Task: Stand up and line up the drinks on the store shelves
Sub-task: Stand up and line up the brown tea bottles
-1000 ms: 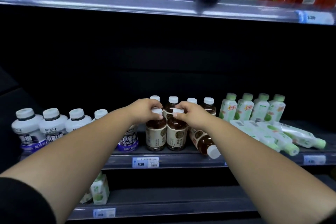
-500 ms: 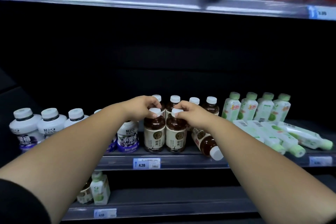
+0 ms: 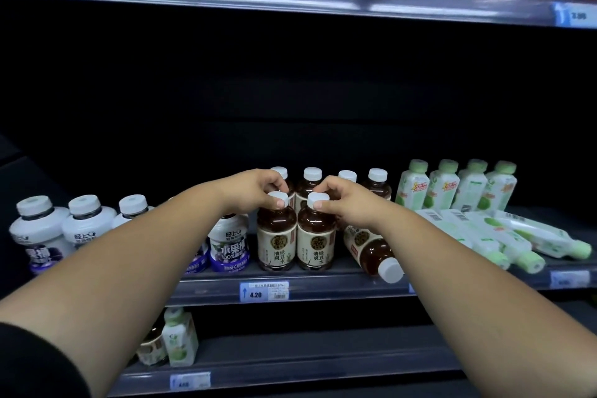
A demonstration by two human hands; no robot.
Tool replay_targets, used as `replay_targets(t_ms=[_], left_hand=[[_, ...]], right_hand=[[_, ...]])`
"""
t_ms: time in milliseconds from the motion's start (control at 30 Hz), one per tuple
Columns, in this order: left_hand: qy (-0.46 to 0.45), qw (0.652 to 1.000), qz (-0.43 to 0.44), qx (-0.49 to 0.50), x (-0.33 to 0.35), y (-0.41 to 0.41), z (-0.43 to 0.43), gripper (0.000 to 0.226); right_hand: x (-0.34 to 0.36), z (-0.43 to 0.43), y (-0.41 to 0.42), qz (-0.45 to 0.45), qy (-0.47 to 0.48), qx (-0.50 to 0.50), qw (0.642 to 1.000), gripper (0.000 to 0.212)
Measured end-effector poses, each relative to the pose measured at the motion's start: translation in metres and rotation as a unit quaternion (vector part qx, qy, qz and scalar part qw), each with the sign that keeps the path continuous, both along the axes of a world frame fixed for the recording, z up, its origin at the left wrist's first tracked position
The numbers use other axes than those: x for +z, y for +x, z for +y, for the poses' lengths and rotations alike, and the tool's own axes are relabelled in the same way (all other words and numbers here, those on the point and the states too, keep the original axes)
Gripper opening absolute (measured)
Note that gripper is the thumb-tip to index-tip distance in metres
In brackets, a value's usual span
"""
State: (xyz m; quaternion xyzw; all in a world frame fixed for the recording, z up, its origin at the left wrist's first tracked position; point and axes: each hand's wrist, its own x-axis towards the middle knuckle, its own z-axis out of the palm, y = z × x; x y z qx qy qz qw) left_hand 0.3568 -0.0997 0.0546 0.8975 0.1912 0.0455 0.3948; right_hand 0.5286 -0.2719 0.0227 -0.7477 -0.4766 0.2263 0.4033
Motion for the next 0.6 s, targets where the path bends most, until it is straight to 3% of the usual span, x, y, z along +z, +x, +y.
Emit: replay_targets(t_ms=[333, 467, 600], left_hand=[[0.017, 1.0, -0.009, 0.002, 0.009, 0.013, 0.008, 0.023], [0.064, 0.992, -0.085, 0.068, 0.012, 0.029, 0.019, 0.02], [0.118, 0.98, -0.108, 0.121, 0.008, 0.042, 0.034, 0.029]], right_hand=[[0.02, 0.01, 0.024, -0.038, -0.027, 0.048, 0.998, 0.019], [0.036, 0.028, 0.045, -0.105, 0.028, 0.019, 0.994, 0.032], [0.044, 0.044, 0.058, -0.198, -0.008, 0.028, 0.98, 0.044]])
